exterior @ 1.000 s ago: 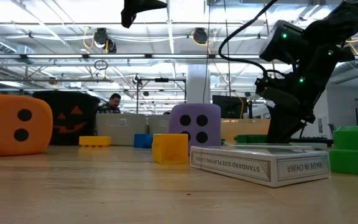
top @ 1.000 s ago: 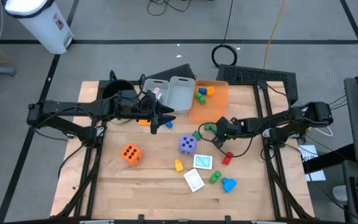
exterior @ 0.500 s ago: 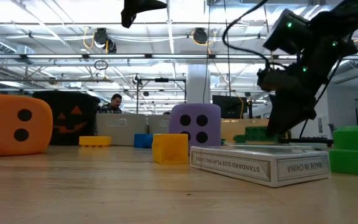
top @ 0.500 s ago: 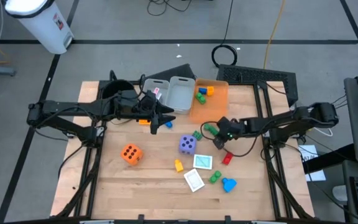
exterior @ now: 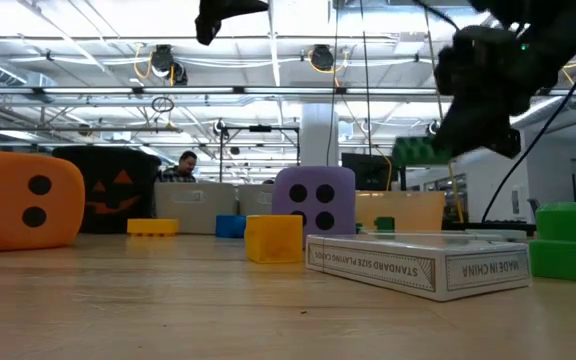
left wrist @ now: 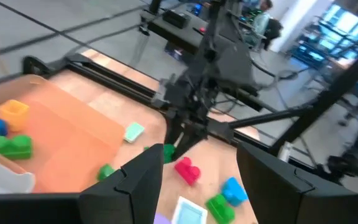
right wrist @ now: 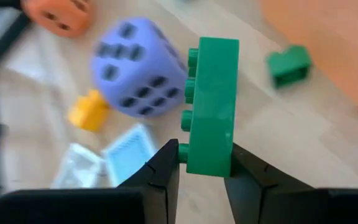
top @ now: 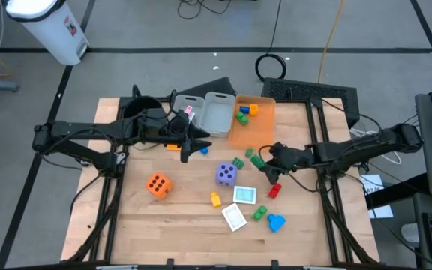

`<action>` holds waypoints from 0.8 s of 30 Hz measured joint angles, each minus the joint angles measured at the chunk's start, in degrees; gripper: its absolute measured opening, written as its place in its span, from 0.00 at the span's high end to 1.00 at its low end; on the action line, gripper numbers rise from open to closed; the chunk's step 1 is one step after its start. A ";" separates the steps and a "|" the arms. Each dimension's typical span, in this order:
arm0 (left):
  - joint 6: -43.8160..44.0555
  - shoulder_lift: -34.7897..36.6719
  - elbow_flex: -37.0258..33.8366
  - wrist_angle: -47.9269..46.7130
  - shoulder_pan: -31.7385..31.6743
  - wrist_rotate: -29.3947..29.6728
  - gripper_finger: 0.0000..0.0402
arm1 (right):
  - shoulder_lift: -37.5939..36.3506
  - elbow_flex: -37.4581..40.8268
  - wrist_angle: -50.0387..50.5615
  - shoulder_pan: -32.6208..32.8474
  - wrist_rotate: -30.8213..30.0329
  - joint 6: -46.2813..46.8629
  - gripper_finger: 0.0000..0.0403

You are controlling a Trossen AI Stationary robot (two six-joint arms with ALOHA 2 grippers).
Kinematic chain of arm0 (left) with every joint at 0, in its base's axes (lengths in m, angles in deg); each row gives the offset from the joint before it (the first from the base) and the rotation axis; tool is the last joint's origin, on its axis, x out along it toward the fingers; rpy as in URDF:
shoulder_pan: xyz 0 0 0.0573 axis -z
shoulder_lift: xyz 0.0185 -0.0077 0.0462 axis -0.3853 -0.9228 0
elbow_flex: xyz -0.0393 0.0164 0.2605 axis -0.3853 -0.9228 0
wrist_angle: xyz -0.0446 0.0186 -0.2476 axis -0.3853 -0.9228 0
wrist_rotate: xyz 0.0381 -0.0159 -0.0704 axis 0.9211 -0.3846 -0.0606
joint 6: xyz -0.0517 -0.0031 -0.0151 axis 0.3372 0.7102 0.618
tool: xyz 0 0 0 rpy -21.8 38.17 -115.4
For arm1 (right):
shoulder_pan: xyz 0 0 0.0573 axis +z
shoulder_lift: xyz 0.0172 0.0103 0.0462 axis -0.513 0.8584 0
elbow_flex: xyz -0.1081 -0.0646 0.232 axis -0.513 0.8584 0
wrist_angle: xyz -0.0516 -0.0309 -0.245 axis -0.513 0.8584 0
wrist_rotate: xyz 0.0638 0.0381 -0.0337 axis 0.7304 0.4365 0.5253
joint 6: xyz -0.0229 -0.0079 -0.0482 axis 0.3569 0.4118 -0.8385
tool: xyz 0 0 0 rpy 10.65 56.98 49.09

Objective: Pick & Place Toys
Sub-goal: Put the top right green game piece into the orange bin

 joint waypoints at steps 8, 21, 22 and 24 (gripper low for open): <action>3.76 -1.16 -0.02 -0.28 -3.31 -10.63 0.47 | -2.04 0.00 -17.30 0.91 1.33 -0.63 0.79; 10.21 -10.28 -0.02 8.76 -5.38 -22.57 0.47 | 1.58 -0.04 -32.34 0.87 5.50 -3.00 0.79; 10.52 -11.08 -0.02 10.07 -5.33 -23.18 0.47 | 1.92 -0.04 -33.26 0.87 5.90 -3.01 0.79; 11.39 -12.31 0.00 10.96 -5.31 -24.07 0.47 | 2.49 -0.04 -34.93 0.86 6.71 -3.02 0.79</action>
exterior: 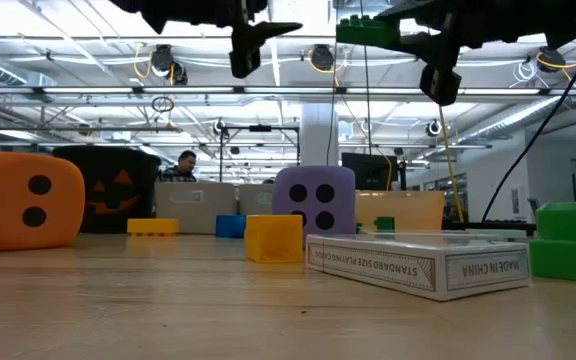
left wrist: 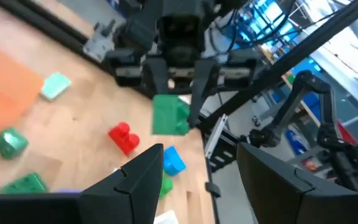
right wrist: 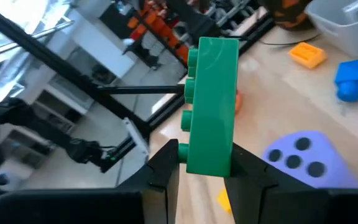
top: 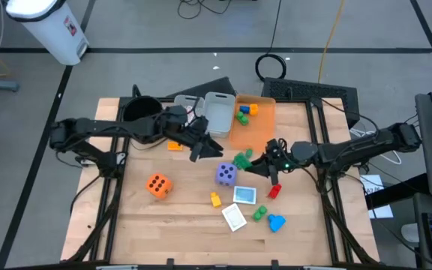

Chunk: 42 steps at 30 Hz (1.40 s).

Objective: Pick & Place Toys
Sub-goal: Put the top right green game piece into the orange bin

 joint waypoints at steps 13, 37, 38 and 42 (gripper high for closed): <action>-0.22 -6.86 6.72 1.83 -0.11 -2.73 0.47 | 1.35 -0.13 -3.56 -0.60 1.67 0.29 0.79; -0.29 -9.77 8.46 4.09 1.61 -2.27 0.47 | 1.34 -0.11 -6.09 -2.71 4.24 -0.27 0.79; -0.52 -9.77 8.46 4.13 1.65 -2.09 0.47 | 1.34 -0.11 -6.24 -2.81 4.32 -0.13 0.79; -0.74 -9.76 8.46 3.87 1.66 -1.57 0.47 | 1.36 -0.02 -7.11 -3.36 5.19 -0.22 0.79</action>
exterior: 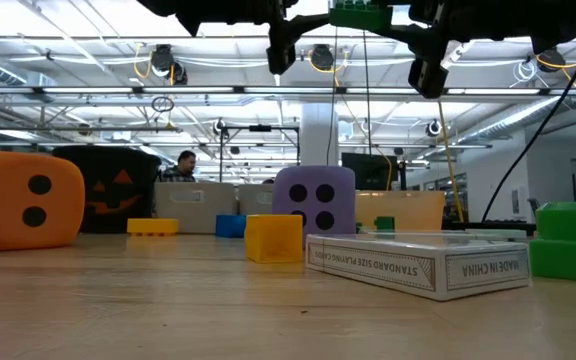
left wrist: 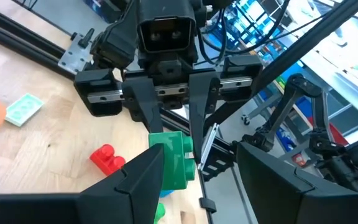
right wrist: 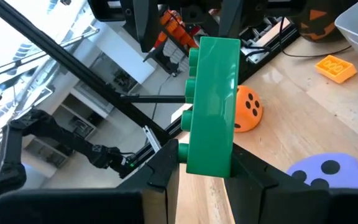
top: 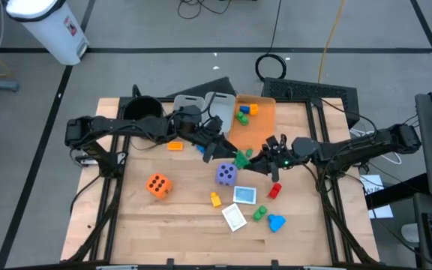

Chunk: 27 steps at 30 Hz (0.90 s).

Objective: Pick & Place Toys
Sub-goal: Put the top right green game piece into the orange bin

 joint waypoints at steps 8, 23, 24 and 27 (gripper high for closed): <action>-0.15 -0.22 -0.02 -1.15 -0.26 1.89 0.47 | -0.04 -0.22 -3.12 -0.07 0.65 -0.67 0.79; -0.44 -0.07 -0.02 -0.62 -0.33 1.58 0.47 | 4.05 -1.44 -2.83 -3.07 4.31 -1.37 0.79; -0.44 -0.07 -0.02 -0.69 -0.33 1.49 0.47 | 4.53 -1.74 -2.83 -3.24 4.62 -1.43 0.79; -0.44 -0.07 -0.02 -0.76 -0.33 0.48 0.47 | 5.56 -1.99 -4.21 -3.87 5.76 -1.81 0.79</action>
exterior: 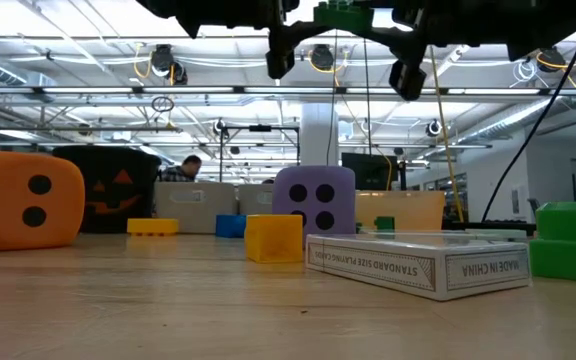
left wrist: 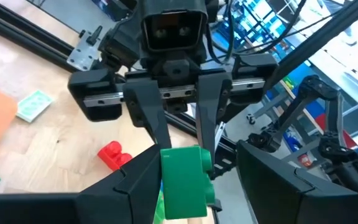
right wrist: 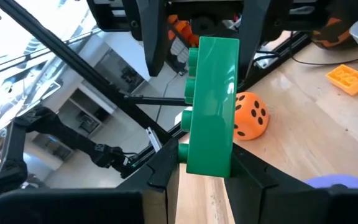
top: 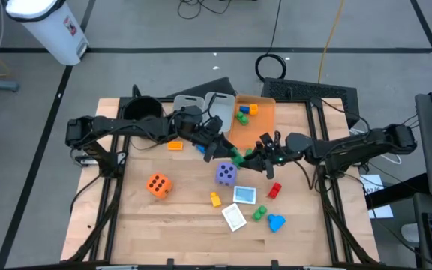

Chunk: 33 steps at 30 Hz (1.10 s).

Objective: Pick & Place Toys
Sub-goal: Put the top right green game piece into the orange bin

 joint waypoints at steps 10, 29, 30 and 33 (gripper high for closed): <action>-0.50 0.00 0.00 -2.31 0.02 -1.50 0.50 | -0.20 -0.02 -0.05 -0.74 -0.10 -0.13 0.79; -1.51 0.00 -0.02 -2.66 -1.05 -1.98 0.68 | -0.23 -0.07 0.19 -0.74 -0.27 -0.35 0.79; -1.51 0.00 -0.02 -2.63 -1.07 -2.15 0.69 | -0.23 -0.07 0.16 -0.74 -0.27 -0.67 0.78; -1.64 0.00 -0.02 -2.42 -1.07 -2.73 0.76 | -0.18 -0.07 -0.28 -0.74 -0.32 -1.14 0.73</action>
